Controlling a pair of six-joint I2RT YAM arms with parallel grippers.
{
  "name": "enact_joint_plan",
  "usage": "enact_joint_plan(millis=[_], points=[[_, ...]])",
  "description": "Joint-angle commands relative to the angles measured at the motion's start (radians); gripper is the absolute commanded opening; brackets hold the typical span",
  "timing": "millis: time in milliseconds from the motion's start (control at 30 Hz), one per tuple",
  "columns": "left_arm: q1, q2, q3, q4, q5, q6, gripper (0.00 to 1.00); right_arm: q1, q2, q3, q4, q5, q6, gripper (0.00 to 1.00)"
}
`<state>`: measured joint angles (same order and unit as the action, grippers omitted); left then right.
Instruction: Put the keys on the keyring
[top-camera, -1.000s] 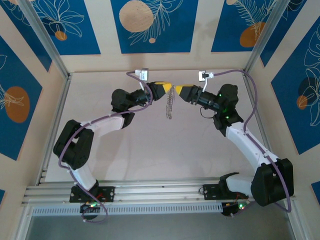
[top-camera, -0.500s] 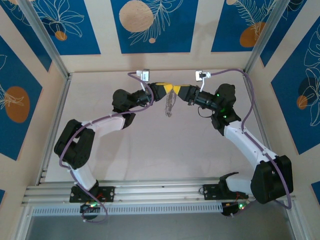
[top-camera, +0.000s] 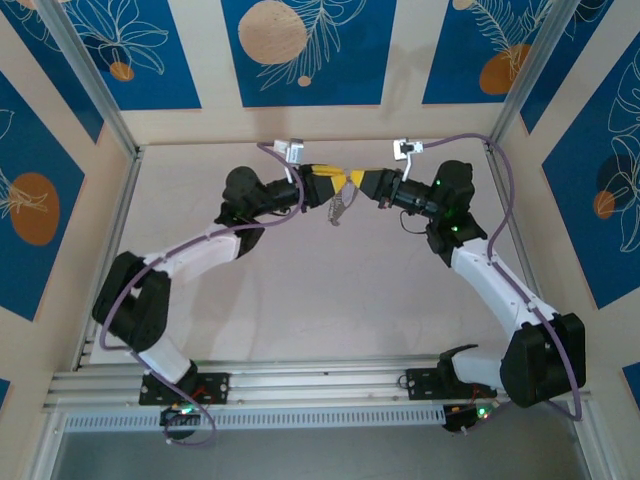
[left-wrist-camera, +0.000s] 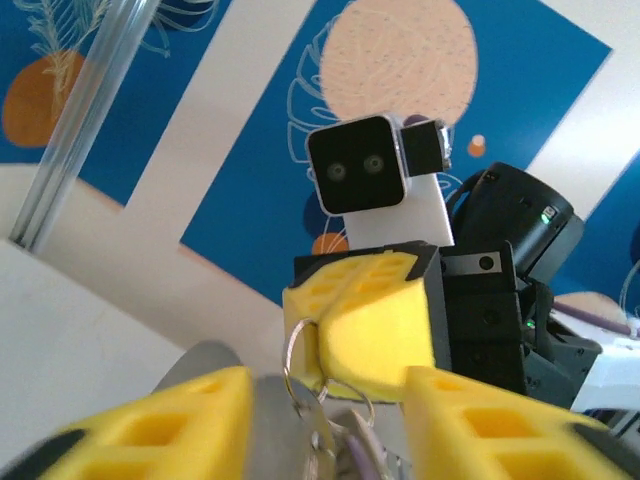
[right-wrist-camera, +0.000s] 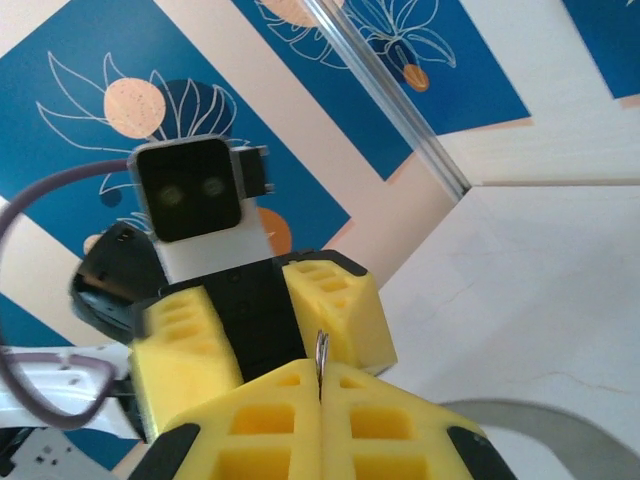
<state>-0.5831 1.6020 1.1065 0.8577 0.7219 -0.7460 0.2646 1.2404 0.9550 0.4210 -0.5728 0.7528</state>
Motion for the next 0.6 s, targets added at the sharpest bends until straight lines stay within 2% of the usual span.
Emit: enact_joint_plan(millis=[0, 67, 133, 333, 467, 567], points=[[0.002, -0.092, 0.067, -0.332, -0.053, 0.252, 0.6, -0.022, -0.018, 0.041, -0.061, 0.004, -0.072, 0.0], [0.004, -0.121, 0.093, -0.468, -0.104, 0.342, 0.73, -0.03, -0.02, 0.048, -0.088, -0.002, -0.103, 0.0], [0.006, -0.14, 0.12, -0.578, -0.154, 0.418, 1.0, -0.037, -0.021, 0.059, -0.125, -0.011, -0.142, 0.0], [0.009, -0.158, 0.228, -0.853, -0.312, 0.561, 1.0, -0.048, -0.041, 0.104, -0.27, -0.038, -0.291, 0.0], [0.008, -0.163, 0.233, -0.895, -0.427, 0.596, 1.0, -0.053, -0.053, 0.142, -0.38, -0.046, -0.388, 0.0], [0.008, -0.172, 0.2, -0.871, -0.548, 0.593, 1.0, -0.056, -0.065, 0.134, -0.373, -0.046, -0.384, 0.0]])
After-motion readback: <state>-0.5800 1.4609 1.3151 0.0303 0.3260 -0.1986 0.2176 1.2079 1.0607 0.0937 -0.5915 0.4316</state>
